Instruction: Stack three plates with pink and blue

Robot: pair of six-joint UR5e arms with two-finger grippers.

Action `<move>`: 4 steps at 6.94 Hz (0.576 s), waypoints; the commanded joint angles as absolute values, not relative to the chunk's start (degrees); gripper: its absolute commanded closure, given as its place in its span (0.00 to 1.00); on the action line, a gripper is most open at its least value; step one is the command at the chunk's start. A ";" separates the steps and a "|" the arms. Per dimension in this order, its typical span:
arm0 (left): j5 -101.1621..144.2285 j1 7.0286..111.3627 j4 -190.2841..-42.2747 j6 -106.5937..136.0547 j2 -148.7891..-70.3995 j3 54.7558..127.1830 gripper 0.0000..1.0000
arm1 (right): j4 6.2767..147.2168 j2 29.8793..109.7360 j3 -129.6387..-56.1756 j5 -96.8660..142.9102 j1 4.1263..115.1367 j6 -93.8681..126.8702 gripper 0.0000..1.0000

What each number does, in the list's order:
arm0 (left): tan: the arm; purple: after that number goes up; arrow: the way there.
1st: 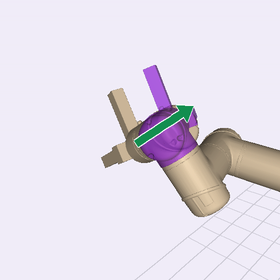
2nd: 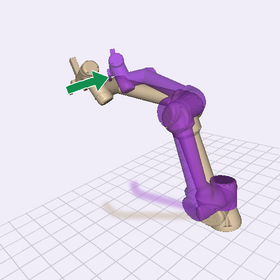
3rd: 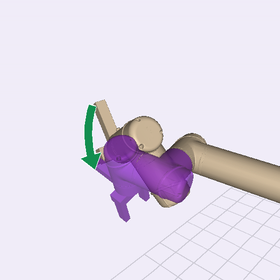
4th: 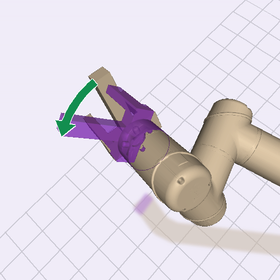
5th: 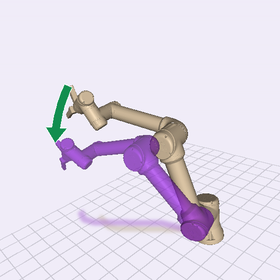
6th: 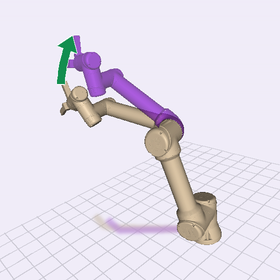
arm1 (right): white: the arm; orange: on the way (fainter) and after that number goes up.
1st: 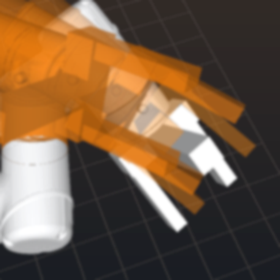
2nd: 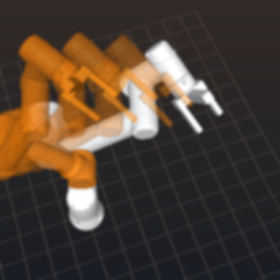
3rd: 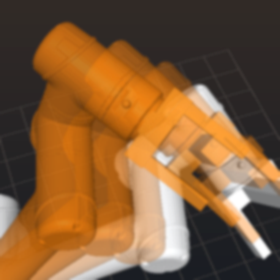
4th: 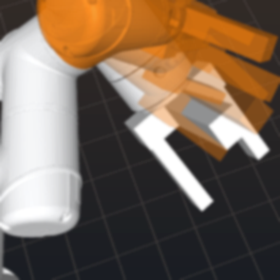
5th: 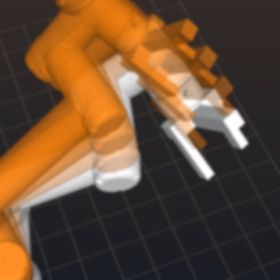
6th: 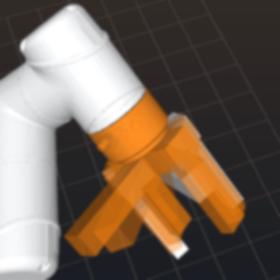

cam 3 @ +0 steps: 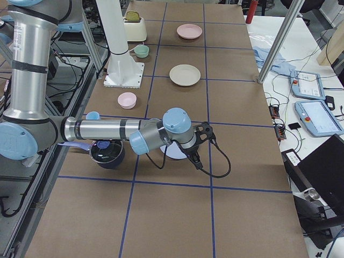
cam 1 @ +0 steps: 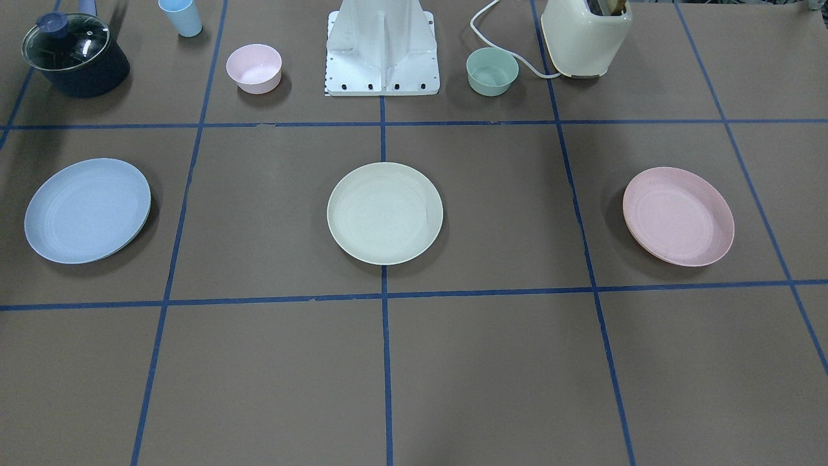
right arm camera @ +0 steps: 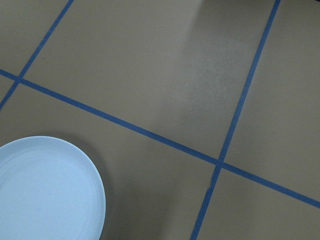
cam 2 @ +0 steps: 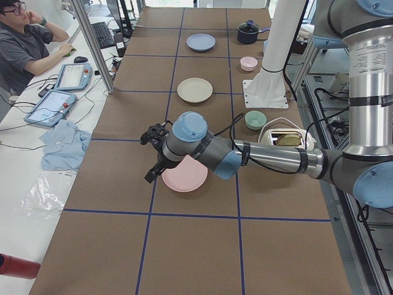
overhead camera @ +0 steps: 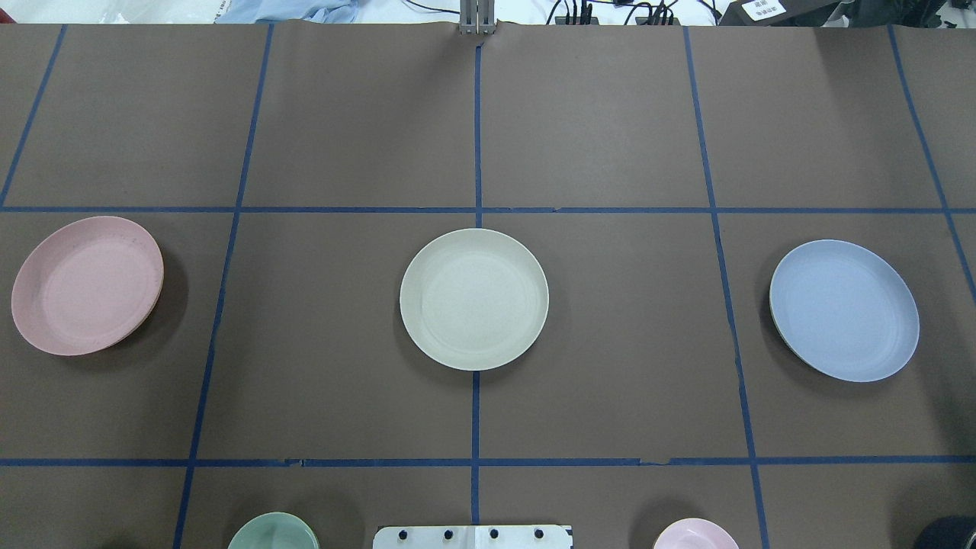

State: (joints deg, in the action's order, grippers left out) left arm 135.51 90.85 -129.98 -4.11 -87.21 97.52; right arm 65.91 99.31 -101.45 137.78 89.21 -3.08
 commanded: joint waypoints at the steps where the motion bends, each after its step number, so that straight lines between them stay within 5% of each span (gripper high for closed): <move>1: 135.70 88.18 -144.68 4.47 -86.50 93.35 0.00 | 64.26 98.88 -101.51 139.48 88.16 4.15 0.00; 4: 125.22 71.52 -154.54 27.97 -80.27 89.40 0.00 | 54.60 99.66 -101.34 137.73 83.76 18.98 0.00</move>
